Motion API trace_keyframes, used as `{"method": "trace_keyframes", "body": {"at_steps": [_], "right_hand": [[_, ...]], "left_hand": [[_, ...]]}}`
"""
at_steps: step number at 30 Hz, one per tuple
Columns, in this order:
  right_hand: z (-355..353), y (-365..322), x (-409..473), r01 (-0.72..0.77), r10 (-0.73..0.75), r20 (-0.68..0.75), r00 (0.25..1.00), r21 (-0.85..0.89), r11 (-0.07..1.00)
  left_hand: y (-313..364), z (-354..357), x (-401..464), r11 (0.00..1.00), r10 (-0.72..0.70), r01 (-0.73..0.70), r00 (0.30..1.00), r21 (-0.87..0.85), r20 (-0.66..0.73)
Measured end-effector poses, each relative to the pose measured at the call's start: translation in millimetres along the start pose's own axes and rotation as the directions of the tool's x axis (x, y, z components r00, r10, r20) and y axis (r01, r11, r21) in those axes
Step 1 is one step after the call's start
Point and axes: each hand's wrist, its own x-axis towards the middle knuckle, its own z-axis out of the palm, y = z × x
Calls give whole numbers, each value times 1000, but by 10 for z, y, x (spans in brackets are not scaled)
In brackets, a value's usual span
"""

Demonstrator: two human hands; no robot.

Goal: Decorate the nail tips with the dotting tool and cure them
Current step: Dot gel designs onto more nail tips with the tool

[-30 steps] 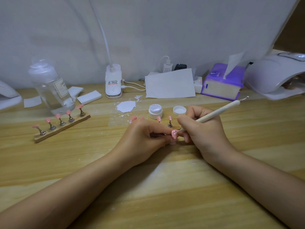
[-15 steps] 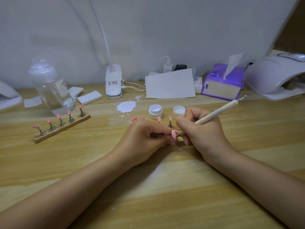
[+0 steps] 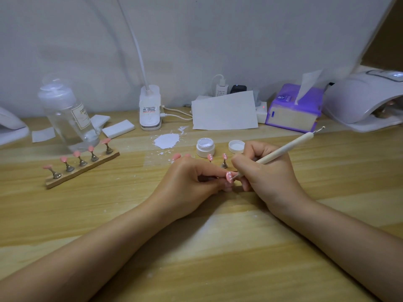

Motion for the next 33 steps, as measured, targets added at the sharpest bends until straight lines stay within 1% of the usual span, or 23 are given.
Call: {"method": "trace_keyframes", "body": {"at_steps": [12, 20, 33], "right_hand": [[-7, 13, 6, 23, -23, 7, 1000, -26, 999], [-10, 17, 8, 18, -18, 8, 1000, -7, 1000], [-14, 25, 9, 16, -16, 1, 1000, -24, 1000]], "left_hand": [[39, 3, -1, 997, 19, -17, 1000, 72, -16], [41, -1, 3, 996, 14, -13, 1000, 90, -15], [40, -6, 4, 997, 2, -2, 1000, 82, -3]]}}
